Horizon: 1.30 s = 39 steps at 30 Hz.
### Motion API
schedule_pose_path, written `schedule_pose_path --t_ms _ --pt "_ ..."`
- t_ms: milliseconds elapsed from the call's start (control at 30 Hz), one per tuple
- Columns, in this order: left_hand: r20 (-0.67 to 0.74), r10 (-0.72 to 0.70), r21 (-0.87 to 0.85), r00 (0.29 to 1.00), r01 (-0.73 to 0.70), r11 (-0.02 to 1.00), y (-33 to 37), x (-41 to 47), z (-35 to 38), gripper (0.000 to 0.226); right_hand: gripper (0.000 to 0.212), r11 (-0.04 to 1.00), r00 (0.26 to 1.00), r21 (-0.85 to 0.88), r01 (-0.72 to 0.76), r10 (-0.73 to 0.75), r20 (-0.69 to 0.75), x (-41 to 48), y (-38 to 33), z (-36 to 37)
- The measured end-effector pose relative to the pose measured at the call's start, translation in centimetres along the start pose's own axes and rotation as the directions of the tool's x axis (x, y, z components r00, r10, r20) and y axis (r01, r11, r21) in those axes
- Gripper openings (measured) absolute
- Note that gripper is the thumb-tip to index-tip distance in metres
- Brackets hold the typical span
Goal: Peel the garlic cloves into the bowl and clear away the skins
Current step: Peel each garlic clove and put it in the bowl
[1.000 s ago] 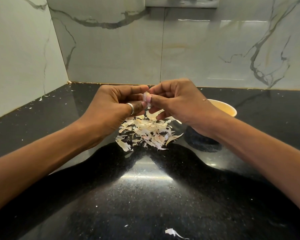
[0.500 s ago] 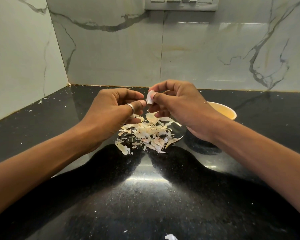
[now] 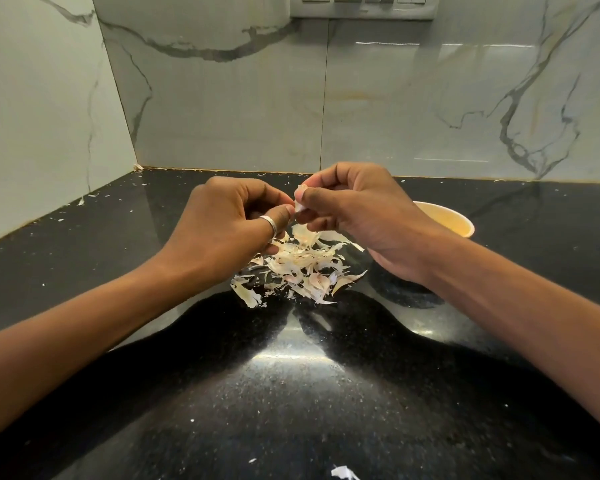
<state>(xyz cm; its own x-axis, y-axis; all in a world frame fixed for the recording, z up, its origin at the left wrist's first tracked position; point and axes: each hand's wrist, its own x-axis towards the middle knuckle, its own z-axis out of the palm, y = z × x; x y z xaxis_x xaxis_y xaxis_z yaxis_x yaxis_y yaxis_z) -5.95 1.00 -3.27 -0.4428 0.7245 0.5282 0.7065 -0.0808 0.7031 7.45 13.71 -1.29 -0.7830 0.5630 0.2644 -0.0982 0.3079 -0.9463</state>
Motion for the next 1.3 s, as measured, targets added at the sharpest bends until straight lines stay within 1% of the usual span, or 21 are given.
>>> schedule_pose_path --t_ms 100,167,233,333,400,500,633,867,1033,1133,1200,1300 --pt "-0.028 0.178 0.177 0.984 -0.171 0.969 0.0 -0.2 0.0 0.011 0.014 0.996 1.0 0.084 -0.025 0.025 0.002 0.1 0.0 -0.1" --pt "-0.04 0.262 0.244 0.964 -0.245 0.938 0.0 -0.3 0.1 0.011 0.012 0.99 0.999 0.133 -0.039 0.038 0.009 0.1 0.0 -0.1" --pt "-0.044 0.344 0.315 0.938 -0.313 0.896 0.0 -0.3 0.0 0.01 0.015 0.982 0.998 0.177 -0.059 0.057 0.02 0.1 0.0 -0.1" --pt "-0.028 0.419 0.396 0.908 -0.375 0.838 -0.1 -0.2 -0.1 0.008 0.014 0.976 0.996 0.201 -0.085 0.077 0.044 0.2 0.1 0.0" --pt "-0.009 0.444 0.425 0.896 -0.399 0.813 -0.2 -0.2 -0.2 0.011 0.012 0.971 0.994 0.215 -0.102 0.092 0.058 0.3 0.2 0.1" --pt "-0.003 0.461 0.459 0.888 -0.408 0.789 -0.3 -0.3 -0.3 0.018 0.007 0.963 0.991 0.24 -0.126 0.11 0.078 0.2 0.3 0.2" --pt "-0.015 0.471 0.47 0.882 -0.41 0.782 -0.4 -0.2 -0.2 0.018 0.007 0.957 0.988 0.258 -0.135 0.111 0.106 0.2 0.3 0.2" --pt "-0.069 0.409 0.421 0.91 -0.345 0.839 -0.2 0.0 -0.1 0.019 0.012 0.957 0.987 0.259 -0.13 0.099 0.129 0.1 0.2 0.2" --pt "-0.158 0.345 0.393 0.925 -0.261 0.882 -0.2 0.5 -0.9 0.008 0.019 0.966 0.985 0.22 -0.136 0.108 0.135 0.2 0.4 0.2" --pt "-0.179 0.311 0.386 0.934 -0.224 0.895 -0.1 0.5 -1.1 0.004 0.021 0.965 0.984 0.22 -0.141 0.111 0.14 0.3 0.4 0.0" --pt "-0.17 0.307 0.402 0.936 -0.219 0.889 0.0 0.3 -1.0 0.007 0.019 0.969 0.985 0.205 -0.139 0.113 0.13 0.3 0.4 -0.1" --pt "-0.146 0.304 0.429 0.941 -0.217 0.877 -0.1 0.2 -0.9 0.019 0.016 0.98 0.987 0.147 -0.137 0.123 0.099 0.2 0.3 -0.3"
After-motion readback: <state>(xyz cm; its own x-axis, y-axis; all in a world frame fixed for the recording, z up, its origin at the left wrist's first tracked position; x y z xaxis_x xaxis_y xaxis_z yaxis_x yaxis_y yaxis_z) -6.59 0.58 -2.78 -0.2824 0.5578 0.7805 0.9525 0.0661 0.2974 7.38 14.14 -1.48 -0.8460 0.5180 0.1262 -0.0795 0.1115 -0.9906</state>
